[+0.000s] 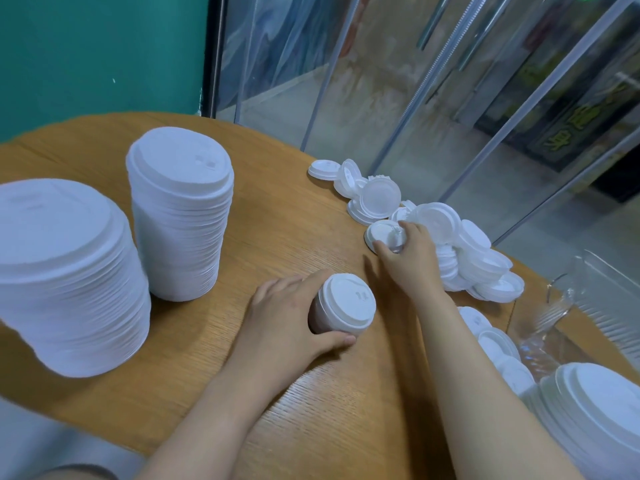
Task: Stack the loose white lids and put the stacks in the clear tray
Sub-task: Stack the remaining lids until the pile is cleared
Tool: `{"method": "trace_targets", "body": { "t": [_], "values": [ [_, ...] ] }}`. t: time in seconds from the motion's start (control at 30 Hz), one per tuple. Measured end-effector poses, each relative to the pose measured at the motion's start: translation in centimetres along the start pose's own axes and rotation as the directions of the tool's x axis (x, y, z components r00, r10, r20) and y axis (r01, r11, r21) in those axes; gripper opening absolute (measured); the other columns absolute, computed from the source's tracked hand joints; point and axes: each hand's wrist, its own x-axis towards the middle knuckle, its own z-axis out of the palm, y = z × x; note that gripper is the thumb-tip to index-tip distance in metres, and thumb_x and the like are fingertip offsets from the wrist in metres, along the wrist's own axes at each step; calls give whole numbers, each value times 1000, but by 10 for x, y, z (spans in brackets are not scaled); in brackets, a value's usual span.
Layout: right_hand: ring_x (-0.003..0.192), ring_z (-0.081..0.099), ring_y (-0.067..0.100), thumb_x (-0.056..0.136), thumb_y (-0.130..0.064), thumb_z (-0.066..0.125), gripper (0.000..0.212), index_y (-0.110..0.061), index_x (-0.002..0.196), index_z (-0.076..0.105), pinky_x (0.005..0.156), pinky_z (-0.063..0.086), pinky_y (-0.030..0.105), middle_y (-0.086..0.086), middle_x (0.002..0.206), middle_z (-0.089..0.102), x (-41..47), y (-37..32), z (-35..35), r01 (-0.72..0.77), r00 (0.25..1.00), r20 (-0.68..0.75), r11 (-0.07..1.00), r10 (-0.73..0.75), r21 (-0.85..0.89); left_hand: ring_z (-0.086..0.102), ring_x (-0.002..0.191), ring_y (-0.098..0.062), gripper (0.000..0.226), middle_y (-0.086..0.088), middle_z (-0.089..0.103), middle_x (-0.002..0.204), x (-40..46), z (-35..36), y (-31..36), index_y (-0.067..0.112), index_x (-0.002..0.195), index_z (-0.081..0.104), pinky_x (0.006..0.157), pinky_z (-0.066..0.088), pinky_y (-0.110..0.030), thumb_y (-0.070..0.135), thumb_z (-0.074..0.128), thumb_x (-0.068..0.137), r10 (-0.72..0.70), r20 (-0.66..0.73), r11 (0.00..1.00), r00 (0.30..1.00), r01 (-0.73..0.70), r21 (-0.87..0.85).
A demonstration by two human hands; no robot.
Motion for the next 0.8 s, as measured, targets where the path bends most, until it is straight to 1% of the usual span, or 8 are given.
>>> {"method": "trace_targets", "body": {
  "t": [0.07,0.17,0.27,0.47,0.53,0.6,0.67,0.8],
  "values": [
    [129,49,26,90,-39,76,62,-7,139,55,96,34,26,9,138,55,4,-2,4,-32,999,-13,999,32,-12,34,128,-1,89,22,54,139,0,0,-1,49,145,43,112,21,-22,72,79,67,0,-2,1000,1000,0,11],
    [132,49,29,90,-46,75,66,-8,140,56,101,40,36,11,139,57,9,-2,10,-80,997,-11,995,80,-55,32,129,-1,89,22,53,140,0,1,-1,50,145,41,112,18,-21,72,79,68,-8,8,1000,1000,8,13],
    [131,51,29,88,-44,78,70,-8,143,54,103,44,41,10,140,58,10,-1,13,-125,992,-33,992,124,-26,32,132,-2,89,21,53,141,0,1,-1,51,145,40,115,17,-23,73,78,68,-10,12,1000,1000,10,14],
    [122,56,28,79,-48,85,76,-8,138,57,94,45,37,9,133,59,8,0,16,-132,990,-48,991,132,14,40,132,-2,89,22,57,135,3,5,-5,49,144,42,118,21,-31,75,76,66,1,9,1000,1000,-1,26],
    [109,61,29,76,-51,86,68,-7,122,63,82,45,35,11,117,64,7,3,16,-133,990,-39,989,135,57,41,131,-2,88,22,57,134,3,6,-5,50,143,42,117,21,-30,75,76,66,6,4,1000,1000,-6,24],
    [87,60,28,74,-54,85,58,-7,100,64,68,43,37,10,95,64,3,3,13,-133,990,-40,985,138,111,40,132,-3,88,22,56,135,2,6,-6,49,143,43,117,21,-29,75,76,66,6,2,1000,1000,-6,25],
    [77,58,25,75,-57,84,55,-9,92,65,64,45,40,9,85,64,-3,0,8,-135,988,-47,979,144,154,41,132,-4,87,22,57,134,3,8,-7,48,142,43,116,21,-28,76,75,66,13,-3,1000,1000,-13,29],
    [65,49,9,75,-60,82,43,-21,80,66,57,35,24,-4,74,57,-18,-7,-2,-108,993,-33,974,117,200,43,132,-5,85,21,58,131,4,10,-8,49,139,43,115,24,-31,78,73,65,18,0,999,1000,-18,33]
  ]
}}
